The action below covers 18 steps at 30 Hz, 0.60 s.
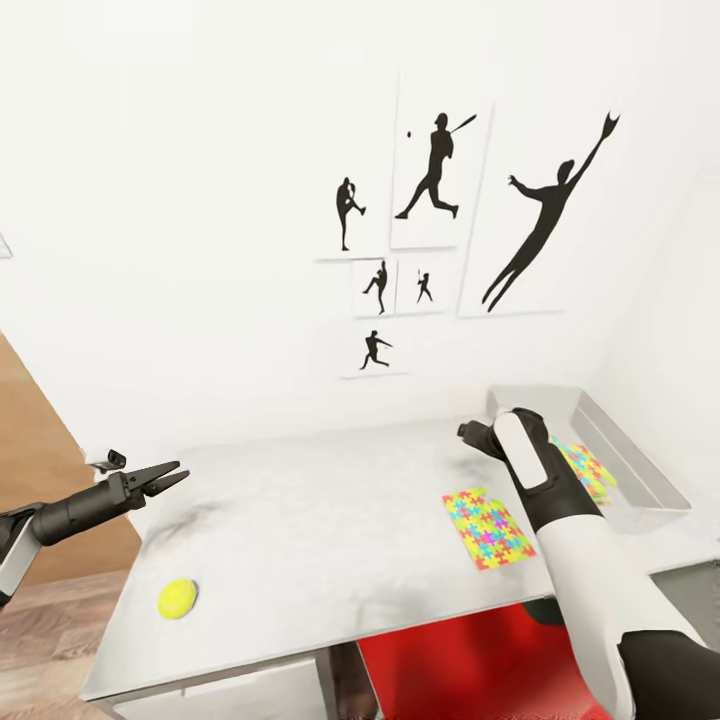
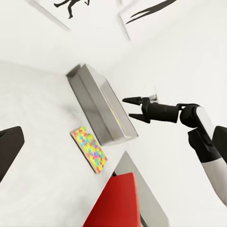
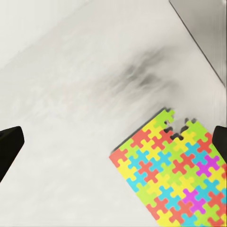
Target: Put all the toys in the child's room - the three board games (two on the bed and one on the table), the two jigsaw puzzles on the table, and the tennis ball on the table - inside the toy box on the table in the child's room.
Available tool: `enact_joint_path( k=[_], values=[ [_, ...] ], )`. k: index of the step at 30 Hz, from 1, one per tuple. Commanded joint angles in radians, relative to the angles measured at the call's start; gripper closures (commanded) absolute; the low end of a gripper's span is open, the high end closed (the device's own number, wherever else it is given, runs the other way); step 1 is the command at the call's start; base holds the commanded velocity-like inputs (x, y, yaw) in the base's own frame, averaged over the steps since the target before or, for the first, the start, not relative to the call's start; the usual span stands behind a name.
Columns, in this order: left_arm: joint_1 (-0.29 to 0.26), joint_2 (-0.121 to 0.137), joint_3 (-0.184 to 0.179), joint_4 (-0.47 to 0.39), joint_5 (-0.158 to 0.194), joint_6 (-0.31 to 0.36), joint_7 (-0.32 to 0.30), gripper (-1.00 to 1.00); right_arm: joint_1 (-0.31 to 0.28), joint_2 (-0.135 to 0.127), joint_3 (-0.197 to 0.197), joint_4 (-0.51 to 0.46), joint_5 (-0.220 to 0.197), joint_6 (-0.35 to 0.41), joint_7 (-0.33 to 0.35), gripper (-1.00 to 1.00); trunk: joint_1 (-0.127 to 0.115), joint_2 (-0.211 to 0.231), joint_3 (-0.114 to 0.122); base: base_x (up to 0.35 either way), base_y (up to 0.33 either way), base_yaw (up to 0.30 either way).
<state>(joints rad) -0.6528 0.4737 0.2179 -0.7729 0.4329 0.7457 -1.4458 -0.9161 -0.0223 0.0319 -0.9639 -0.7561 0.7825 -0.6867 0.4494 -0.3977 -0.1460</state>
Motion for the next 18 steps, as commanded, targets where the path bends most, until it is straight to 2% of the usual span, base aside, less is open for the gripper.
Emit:
enact_joint_path(
  k=[1,11,18],
  values=[
    [-0.001,0.000,0.000,0.000,0.001,0.011,-0.003,-1.00,-0.001,-0.002,0.003,0.001,-0.009,0.000,-0.010,-1.00,0.001,-0.002,-0.004,0.000,0.000,-0.123],
    [-0.001,0.002,0.000,0.000,0.005,0.011,-0.010,-1.00,0.000,-0.020,0.005,0.084,-0.006,-0.051,-0.009,-1.00,0.001,-0.002,-0.016,0.000,0.000,-0.124],
    [-0.001,0.000,-0.003,-0.015,0.004,0.011,-0.125,-1.00,0.000,-0.018,0.015,0.112,-0.006,-0.066,-0.006,-1.00,0.001,-0.002,-0.026,0.000,0.000,-0.124]
  ],
)
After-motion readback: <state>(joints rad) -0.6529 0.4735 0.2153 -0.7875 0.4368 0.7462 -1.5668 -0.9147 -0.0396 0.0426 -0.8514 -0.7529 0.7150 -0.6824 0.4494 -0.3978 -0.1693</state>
